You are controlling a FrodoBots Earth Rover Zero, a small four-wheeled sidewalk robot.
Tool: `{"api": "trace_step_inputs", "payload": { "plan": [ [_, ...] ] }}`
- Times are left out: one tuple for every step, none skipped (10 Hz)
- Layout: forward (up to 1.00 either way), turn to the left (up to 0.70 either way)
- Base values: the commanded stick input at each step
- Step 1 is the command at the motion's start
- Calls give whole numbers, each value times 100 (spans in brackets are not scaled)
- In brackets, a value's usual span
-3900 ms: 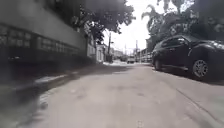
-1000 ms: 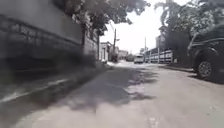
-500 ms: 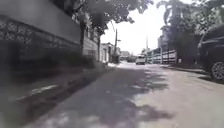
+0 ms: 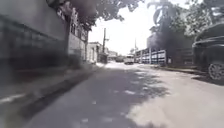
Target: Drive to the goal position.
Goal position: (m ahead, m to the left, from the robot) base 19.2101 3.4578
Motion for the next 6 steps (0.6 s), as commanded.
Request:
{"api": "trace_step_inputs", "payload": {
  "plan": [
    [100, -3],
    [100, -3],
    [100, -2],
    [100, -2],
    [100, -2],
    [100, -2]
  ]
}}
